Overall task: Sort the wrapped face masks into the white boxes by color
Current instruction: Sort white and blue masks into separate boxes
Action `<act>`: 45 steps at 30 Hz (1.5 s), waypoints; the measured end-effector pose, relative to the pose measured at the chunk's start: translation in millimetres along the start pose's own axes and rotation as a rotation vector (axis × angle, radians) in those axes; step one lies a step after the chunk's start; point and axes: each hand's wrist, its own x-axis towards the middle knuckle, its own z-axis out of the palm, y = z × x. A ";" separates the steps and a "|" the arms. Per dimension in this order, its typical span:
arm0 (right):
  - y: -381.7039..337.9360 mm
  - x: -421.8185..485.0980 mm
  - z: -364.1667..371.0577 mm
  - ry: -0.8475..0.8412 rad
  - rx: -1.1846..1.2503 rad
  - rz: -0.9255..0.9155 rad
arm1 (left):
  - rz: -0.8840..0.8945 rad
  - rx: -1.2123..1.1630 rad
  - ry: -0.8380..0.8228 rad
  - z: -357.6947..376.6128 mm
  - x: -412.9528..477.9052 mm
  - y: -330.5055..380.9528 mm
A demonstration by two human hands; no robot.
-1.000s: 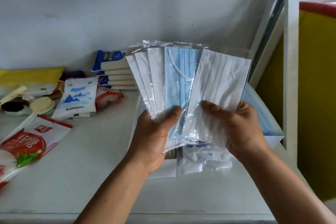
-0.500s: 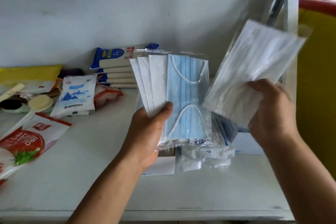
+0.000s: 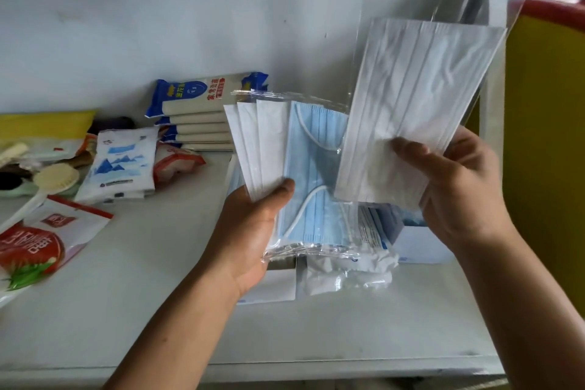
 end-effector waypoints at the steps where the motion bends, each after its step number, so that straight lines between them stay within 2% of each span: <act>1: 1.0 0.4 0.2 -0.008 0.011 0.022 | 0.001 -0.002 -0.001 0.2 -0.4 0.5; 5: 5.0 1.8 0.0 0.011 0.024 0.174 | 0.013 -0.023 -0.008 -0.9 -0.4 1.3; 13: 23.3 -7.3 13.2 -0.069 0.028 0.385 | 0.066 -0.075 -0.030 2.2 -3.0 1.0; 17: 28.0 -3.7 10.7 0.140 -0.164 0.267 | 0.113 -0.137 0.016 -0.5 -0.1 -0.3; 21: 21.2 5.8 -2.1 0.312 -0.117 0.284 | 0.203 -0.192 0.055 -5.0 2.9 3.0; 24: 19.9 10.5 -11.4 0.364 -0.090 0.261 | 0.271 -0.310 -0.026 -9.0 4.0 10.2; 27: 20.5 10.4 -10.7 0.274 -0.006 0.279 | 0.232 -0.357 -0.183 -12.7 2.8 13.2; 31: 26.2 2.1 0.9 0.100 0.049 0.208 | 0.122 -0.253 -0.316 -11.9 1.2 7.6; 37: 41.8 -10.4 20.7 -0.108 -0.004 0.144 | 0.150 0.044 -0.213 -2.2 0.1 -4.7; 41: 36.0 -17.1 33.5 -0.122 0.195 0.266 | 0.323 0.175 -0.035 -4.6 4.6 -10.0; 45: 35.3 -25.0 40.4 -0.192 0.037 0.165 | 0.471 0.238 0.063 1.6 -1.0 -11.3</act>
